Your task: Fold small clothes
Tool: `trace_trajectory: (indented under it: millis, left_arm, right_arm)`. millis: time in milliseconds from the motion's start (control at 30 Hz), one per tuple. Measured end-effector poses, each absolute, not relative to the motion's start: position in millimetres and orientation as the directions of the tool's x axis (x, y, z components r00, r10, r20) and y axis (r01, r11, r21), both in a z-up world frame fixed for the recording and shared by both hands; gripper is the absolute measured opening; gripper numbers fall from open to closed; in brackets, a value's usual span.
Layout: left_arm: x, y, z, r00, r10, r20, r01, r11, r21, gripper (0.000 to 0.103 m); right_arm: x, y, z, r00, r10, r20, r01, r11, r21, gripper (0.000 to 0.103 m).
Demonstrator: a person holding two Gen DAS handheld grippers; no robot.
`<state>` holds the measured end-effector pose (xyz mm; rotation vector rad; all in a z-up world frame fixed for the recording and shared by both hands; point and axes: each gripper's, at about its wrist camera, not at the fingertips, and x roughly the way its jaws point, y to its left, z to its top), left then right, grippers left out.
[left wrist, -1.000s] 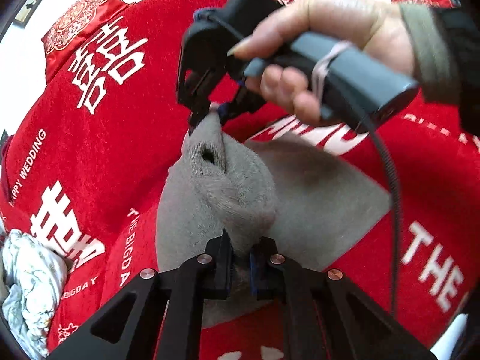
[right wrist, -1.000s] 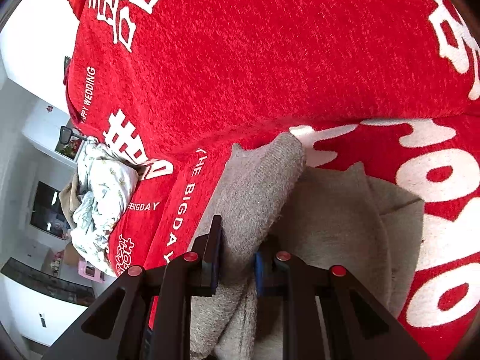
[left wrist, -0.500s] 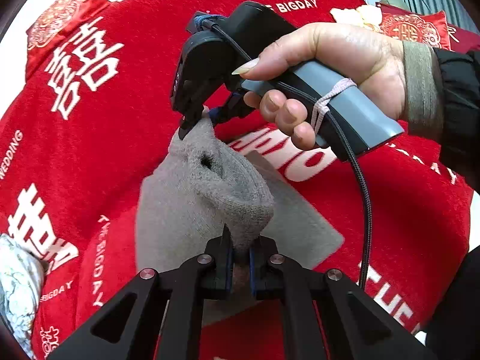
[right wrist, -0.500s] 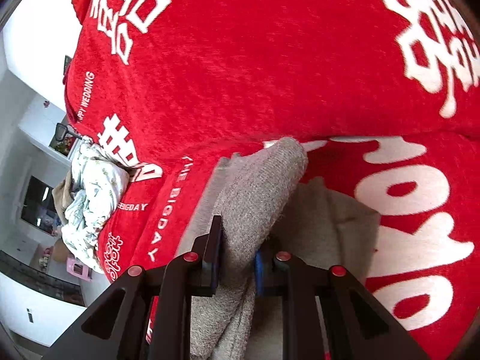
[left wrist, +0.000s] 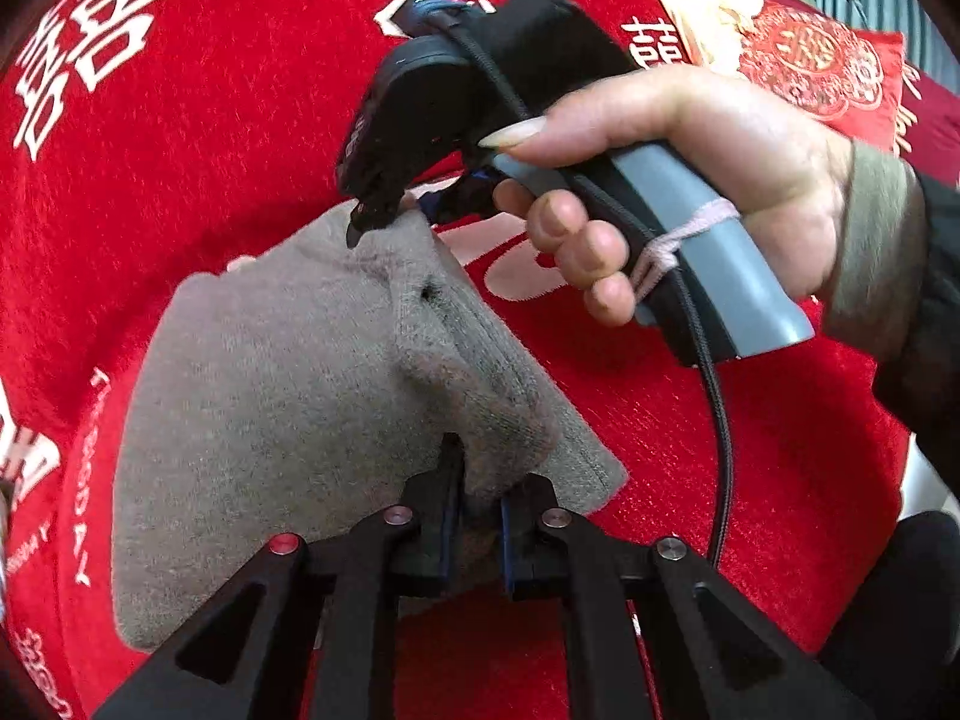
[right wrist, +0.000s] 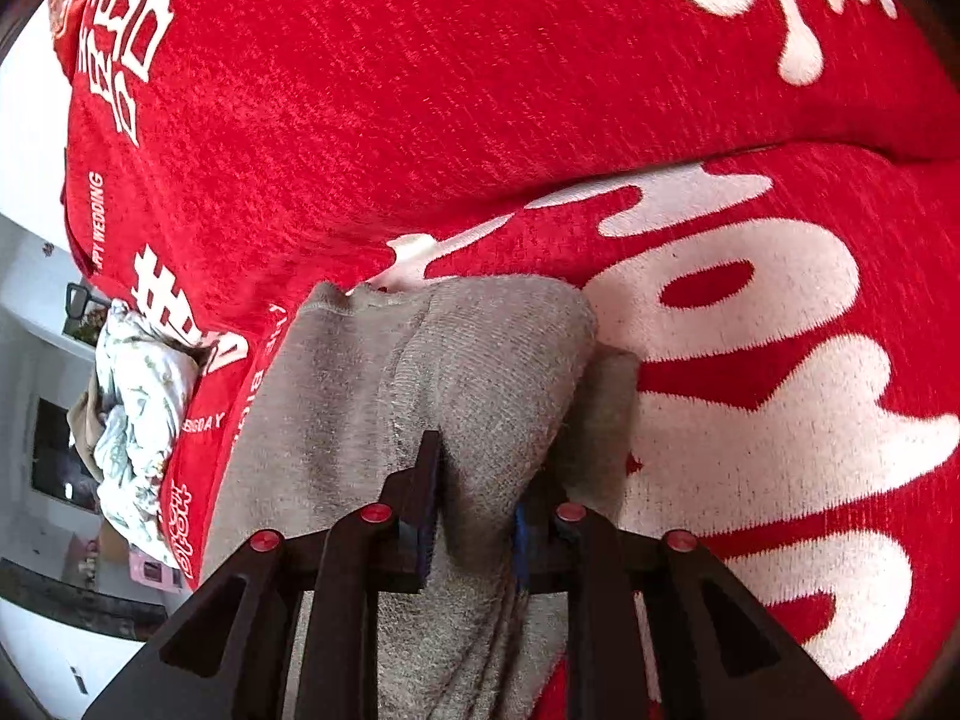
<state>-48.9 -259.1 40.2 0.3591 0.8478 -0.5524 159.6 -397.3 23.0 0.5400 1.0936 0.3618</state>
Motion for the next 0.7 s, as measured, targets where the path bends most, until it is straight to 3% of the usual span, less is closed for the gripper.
trace_trajectory:
  millis: [67,100,133,200,333,400,467,567,667,700]
  left_arm:
    - [-46.9,-252.5,46.1,0.517,-0.332,-0.789,0.588,0.808,0.045,0.010]
    - [-45.5,-245.2,52.8,0.502,-0.347,-0.792,0.583,0.813,0.014,0.023]
    - [-45.8,-238.0,59.0,0.488,-0.366,-0.792,0.581,0.814,-0.017,0.056]
    - [-48.8,-217.4,73.2,0.518,-0.394,-0.759,0.554,0.831,-0.053,0.088]
    - [-61.9,-168.9,108.3,0.531,-0.507,-0.679,0.553,0.814,-0.175,0.088]
    - [-54.5,-145.1,119.5,0.598,-0.461,-0.656,0.488,0.858,-0.158,0.088]
    - [-39.2,-128.6,118.7,0.626,-0.399,-0.670,0.411,0.899,-0.151,0.088]
    - [13.2,-98.2,92.8,0.559,-0.359,-0.747,0.246,0.933,-0.264,0.088]
    - [33.3,-93.4,56.9,0.491,-0.252,-0.834,0.153,0.967,-0.202,0.089]
    - [37.3,-92.1,43.7,0.450,-0.264,-0.853,0.158,0.964,-0.215,0.089]
  right_arm:
    - [155.6,-401.7,28.4,0.434,0.504,-0.746,0.006,0.827,0.562,0.037]
    - [152.0,-404.1,33.0,0.448,0.485,-0.751,0.013,0.837,0.548,0.041]
    - [147.5,-405.6,39.0,0.467,0.465,-0.753,0.014,0.847,0.532,0.041]
    - [134.3,-407.8,54.3,0.504,0.442,-0.742,0.004,0.858,0.514,0.042]
    - [103.3,-392.4,86.4,0.536,0.517,-0.667,-0.118,0.828,0.548,0.047]
    - [91.5,-376.9,91.2,0.518,0.541,-0.662,-0.162,0.823,0.545,0.053]
    - [83.4,-362.4,88.5,0.502,0.555,-0.663,-0.198,0.820,0.537,0.052]
    - [83.4,-355.0,68.1,0.451,0.589,-0.670,-0.185,0.797,0.576,0.052]
    - [83.3,-368.7,45.0,0.457,0.531,-0.714,-0.102,0.829,0.551,0.032]
    - [81.1,-373.9,44.6,0.467,0.536,-0.703,-0.088,0.820,0.566,0.031]
